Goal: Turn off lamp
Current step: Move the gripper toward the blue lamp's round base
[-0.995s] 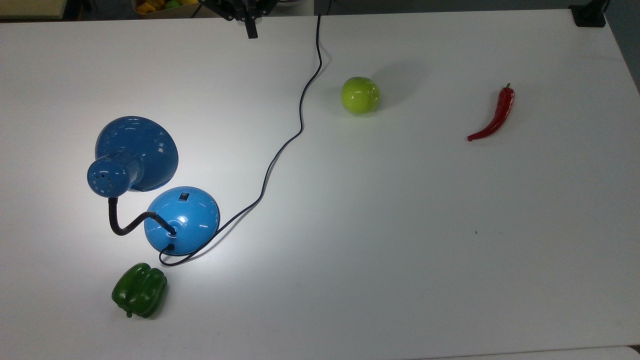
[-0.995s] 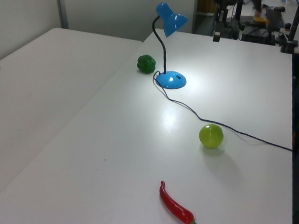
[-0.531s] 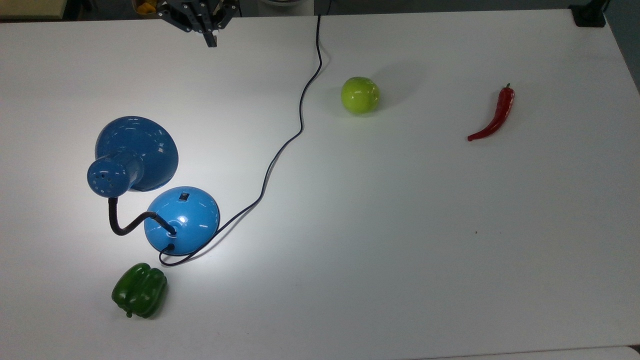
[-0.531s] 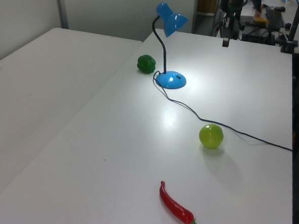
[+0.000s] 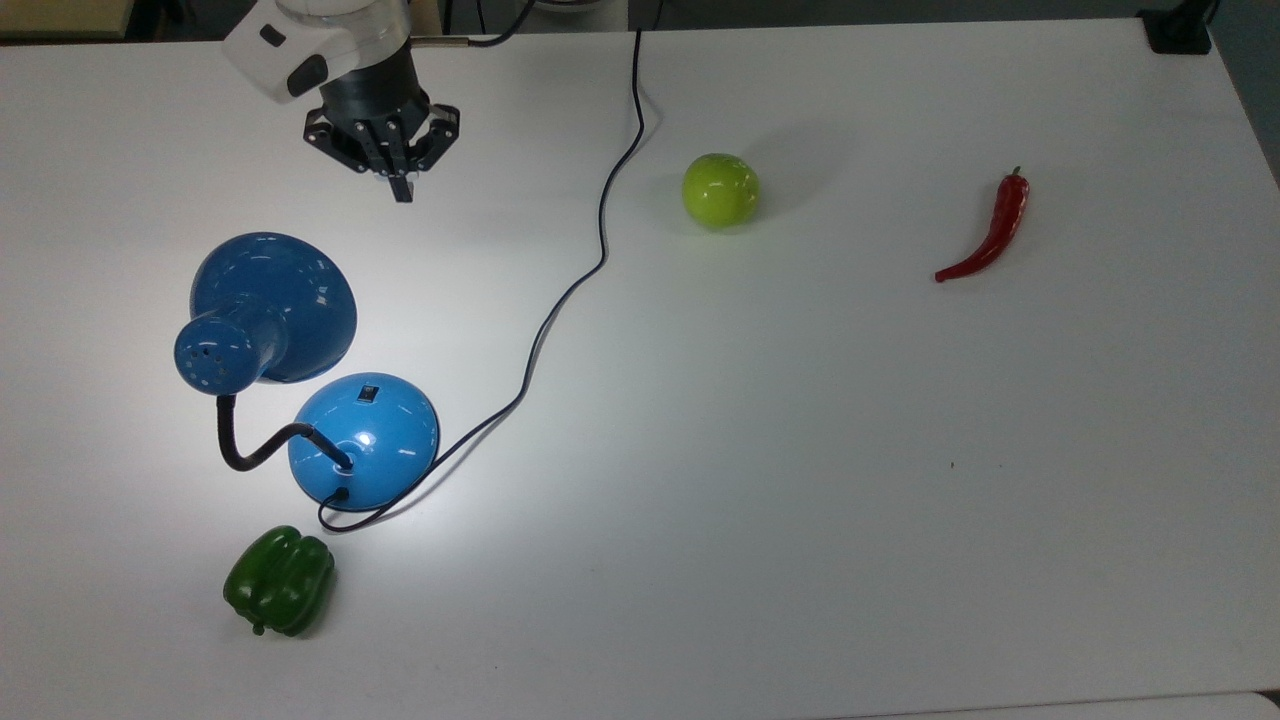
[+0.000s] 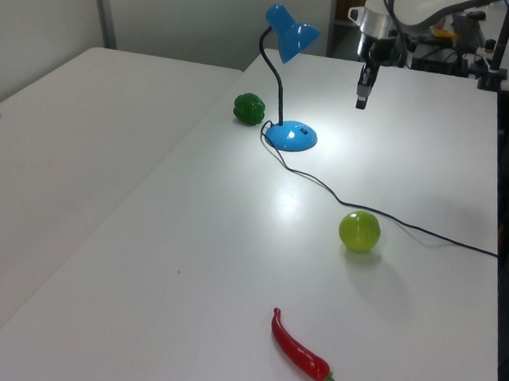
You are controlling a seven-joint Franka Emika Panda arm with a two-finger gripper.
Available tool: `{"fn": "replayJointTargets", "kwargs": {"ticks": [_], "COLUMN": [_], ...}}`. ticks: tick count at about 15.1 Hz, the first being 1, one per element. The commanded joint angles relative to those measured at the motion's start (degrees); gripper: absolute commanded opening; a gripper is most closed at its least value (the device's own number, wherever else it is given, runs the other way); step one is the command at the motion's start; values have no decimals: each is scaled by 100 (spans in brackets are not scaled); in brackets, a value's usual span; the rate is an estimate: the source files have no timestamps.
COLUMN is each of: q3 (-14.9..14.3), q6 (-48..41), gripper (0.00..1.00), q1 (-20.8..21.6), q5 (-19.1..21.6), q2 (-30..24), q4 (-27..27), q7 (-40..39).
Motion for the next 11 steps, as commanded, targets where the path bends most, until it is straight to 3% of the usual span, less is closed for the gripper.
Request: {"fn": "replayJointTargets", "kwargs": {"ticks": [1, 11], "q3": [-37, -28], "q6": [1289, 3489], "gripper": [0, 0], "q1": [-60, -60], "q5": [-68, -50], "q2": [206, 1217], "q4": [-376, -324], "q7": [329, 725]}}
